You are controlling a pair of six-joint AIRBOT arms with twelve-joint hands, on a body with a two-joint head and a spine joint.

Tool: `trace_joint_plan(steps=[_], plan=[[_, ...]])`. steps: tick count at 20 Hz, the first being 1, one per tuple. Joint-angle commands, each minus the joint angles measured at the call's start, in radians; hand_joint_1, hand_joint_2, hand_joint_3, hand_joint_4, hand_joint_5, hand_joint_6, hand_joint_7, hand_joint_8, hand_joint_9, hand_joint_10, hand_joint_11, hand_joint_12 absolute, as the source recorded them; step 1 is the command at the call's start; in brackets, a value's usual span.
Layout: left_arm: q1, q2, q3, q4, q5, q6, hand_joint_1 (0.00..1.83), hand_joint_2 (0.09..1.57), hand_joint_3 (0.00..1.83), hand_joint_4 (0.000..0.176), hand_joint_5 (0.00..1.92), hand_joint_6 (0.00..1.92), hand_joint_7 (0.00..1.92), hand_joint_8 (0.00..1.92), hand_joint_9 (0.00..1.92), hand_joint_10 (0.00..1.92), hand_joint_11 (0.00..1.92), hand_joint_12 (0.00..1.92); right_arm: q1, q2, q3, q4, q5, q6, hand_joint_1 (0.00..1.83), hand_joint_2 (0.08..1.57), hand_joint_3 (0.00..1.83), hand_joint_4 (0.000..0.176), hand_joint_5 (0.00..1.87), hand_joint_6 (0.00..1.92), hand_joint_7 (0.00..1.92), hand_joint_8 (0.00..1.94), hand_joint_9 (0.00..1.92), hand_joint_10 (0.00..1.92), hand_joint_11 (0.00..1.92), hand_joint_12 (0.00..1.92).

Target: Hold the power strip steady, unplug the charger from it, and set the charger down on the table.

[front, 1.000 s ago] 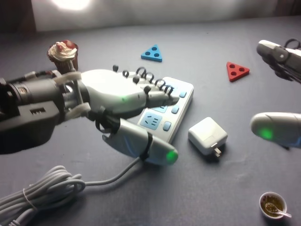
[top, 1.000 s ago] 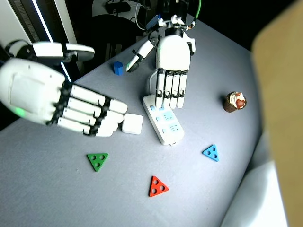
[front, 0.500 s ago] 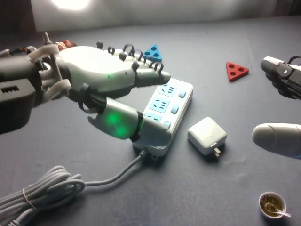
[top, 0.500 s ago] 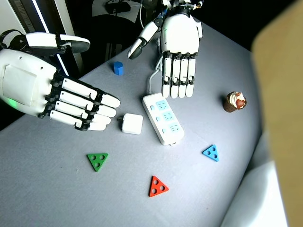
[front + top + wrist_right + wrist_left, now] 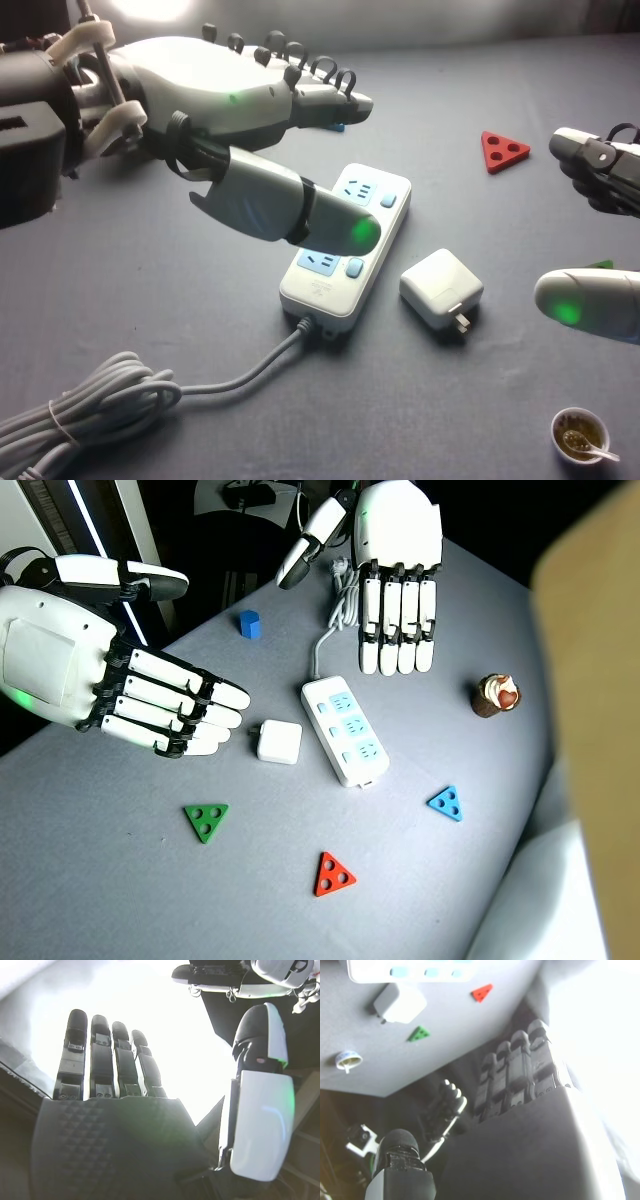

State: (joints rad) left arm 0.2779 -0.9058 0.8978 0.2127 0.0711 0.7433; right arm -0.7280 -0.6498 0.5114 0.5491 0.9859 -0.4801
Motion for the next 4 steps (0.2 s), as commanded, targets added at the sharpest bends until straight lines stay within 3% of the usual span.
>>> trace_joint_plan(steps=[1, 4], plan=[[-0.022, 0.007, -0.004, -0.003, -0.088, -0.001, 0.0, 1.0, 0.0, 0.0, 0.06, 0.0, 0.07, 0.0, 0.04, 0.0, 0.02, 0.06, 0.005, 0.01, -0.004, -0.025, 0.119, -0.005, 0.71, 0.9, 0.0, 0.0, 0.12, 0.0, 0.15, 0.0, 0.19, 0.0, 0.0, 0.54], [-0.036, 0.017, -0.009, -0.003, -0.076, 0.001, 0.0, 1.0, 0.0, 0.0, 0.08, 0.01, 0.09, 0.01, 0.06, 0.01, 0.04, 0.07, -0.001, -0.006, -0.008, 0.007, 0.136, -0.045, 0.68, 0.93, 0.0, 0.0, 0.12, 0.0, 0.17, 0.0, 0.2, 0.0, 0.0, 0.55]])
